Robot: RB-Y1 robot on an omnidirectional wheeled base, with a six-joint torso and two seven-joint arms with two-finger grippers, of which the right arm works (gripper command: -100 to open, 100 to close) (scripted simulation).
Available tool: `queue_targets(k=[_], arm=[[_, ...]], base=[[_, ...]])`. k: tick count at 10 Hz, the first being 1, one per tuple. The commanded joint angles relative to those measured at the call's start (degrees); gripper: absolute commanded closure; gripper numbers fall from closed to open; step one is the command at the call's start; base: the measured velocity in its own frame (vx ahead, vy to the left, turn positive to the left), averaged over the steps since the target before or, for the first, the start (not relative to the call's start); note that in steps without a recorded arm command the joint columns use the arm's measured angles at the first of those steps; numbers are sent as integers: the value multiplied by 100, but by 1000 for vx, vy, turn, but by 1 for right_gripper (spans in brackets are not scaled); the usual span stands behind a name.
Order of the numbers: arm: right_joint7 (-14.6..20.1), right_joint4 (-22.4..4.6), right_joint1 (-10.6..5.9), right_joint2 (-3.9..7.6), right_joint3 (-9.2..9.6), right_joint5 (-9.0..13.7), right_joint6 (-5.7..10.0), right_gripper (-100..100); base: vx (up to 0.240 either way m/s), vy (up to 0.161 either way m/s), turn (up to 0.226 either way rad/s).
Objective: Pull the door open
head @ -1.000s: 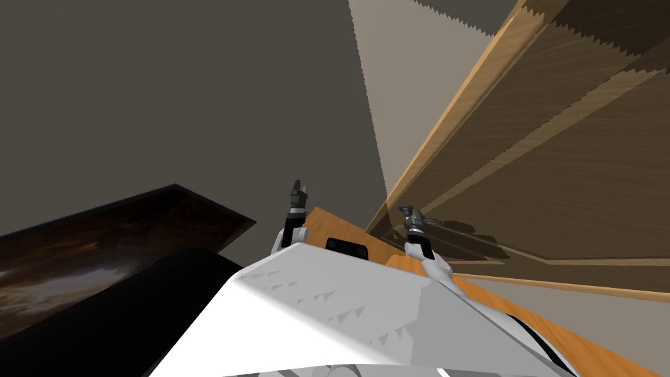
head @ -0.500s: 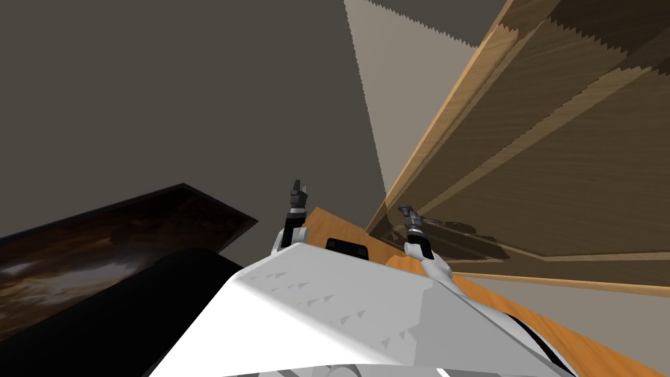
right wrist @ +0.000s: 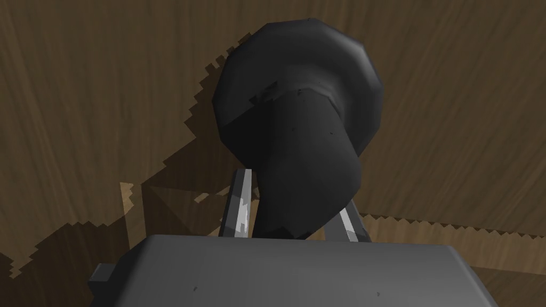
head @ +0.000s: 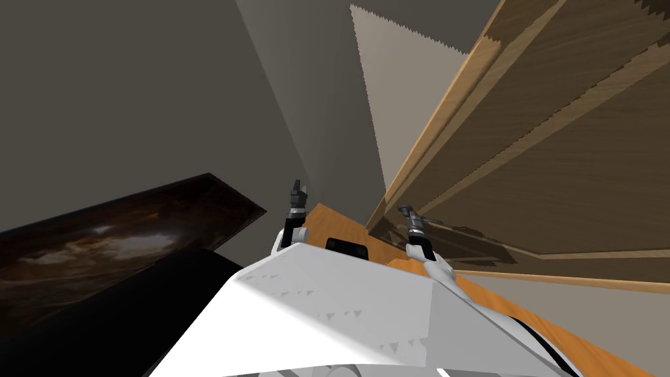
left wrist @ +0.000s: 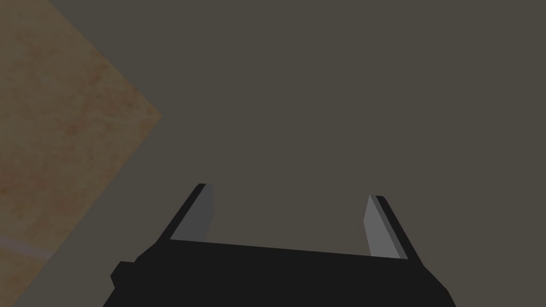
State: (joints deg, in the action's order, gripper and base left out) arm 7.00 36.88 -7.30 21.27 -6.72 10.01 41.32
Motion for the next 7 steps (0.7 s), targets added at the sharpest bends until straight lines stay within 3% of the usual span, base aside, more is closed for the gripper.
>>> queue_targets(k=[1,5,7], arm=[[125,-18,29,71,104,-49,74,100],[439,36,138,242,361,-160,189,100],[449,15,119,220,383,-166,186,100]], base=[[-195,-53,145],[-227,-62,130],[-155,-42,69]])
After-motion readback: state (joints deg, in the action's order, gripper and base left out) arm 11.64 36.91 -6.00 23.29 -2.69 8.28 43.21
